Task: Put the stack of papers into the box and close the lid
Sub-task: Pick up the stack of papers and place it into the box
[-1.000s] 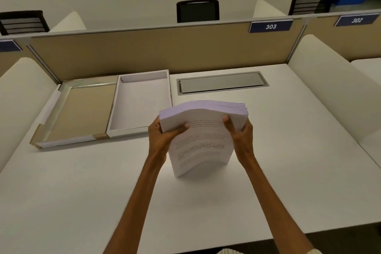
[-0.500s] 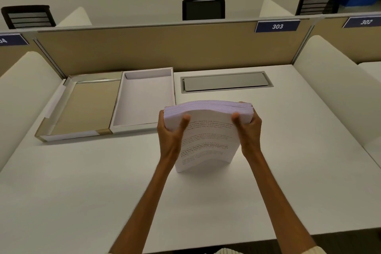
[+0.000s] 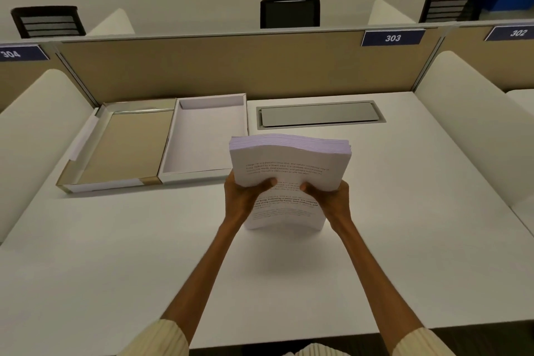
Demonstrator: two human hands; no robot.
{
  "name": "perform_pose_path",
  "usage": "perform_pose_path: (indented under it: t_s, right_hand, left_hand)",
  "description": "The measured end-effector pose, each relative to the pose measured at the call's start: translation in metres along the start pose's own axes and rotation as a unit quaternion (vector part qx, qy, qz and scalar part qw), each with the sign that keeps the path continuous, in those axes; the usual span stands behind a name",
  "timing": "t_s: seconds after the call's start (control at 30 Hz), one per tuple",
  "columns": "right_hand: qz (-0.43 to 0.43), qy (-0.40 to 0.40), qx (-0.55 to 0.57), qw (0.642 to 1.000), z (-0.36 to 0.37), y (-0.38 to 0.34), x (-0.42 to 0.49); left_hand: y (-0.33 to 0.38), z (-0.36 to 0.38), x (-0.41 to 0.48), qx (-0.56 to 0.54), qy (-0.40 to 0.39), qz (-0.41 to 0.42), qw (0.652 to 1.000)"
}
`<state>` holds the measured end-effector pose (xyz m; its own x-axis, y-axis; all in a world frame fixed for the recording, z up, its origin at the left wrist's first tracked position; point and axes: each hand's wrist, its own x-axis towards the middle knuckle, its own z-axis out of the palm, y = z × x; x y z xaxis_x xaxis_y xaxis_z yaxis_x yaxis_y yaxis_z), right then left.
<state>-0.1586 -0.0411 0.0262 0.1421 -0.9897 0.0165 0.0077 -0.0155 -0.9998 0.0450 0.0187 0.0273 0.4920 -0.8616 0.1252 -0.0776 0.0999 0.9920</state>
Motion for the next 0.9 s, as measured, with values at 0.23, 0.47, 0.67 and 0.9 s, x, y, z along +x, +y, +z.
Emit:
perform_pose_path:
  t_s: [0.23, 0.47, 0.67, 0.9]
  right_hand:
    - [0.027, 0.008, -0.036, 0.999, 0.003, 0.019, -0.003]
    - [0.083, 0.022, -0.036, 0.996, 0.011, 0.006, 0.01]
    - [0.109, 0.002, -0.091, 0.99, 0.026, -0.008, 0.027]
    - [0.124, -0.095, -0.093, 0.983, 0.059, -0.018, 0.041]
  left_hand:
    - [-0.032, -0.001, -0.012, 0.034, -0.003, -0.018, 0.999]
    - [-0.011, -0.001, -0.004, 0.098, 0.011, -0.047, 0.994]
    - [0.009, -0.012, 0.009, 0.137, 0.036, -0.105, 0.984]
    - [0.021, -0.043, 0.027, 0.15, 0.075, -0.201, 0.965]
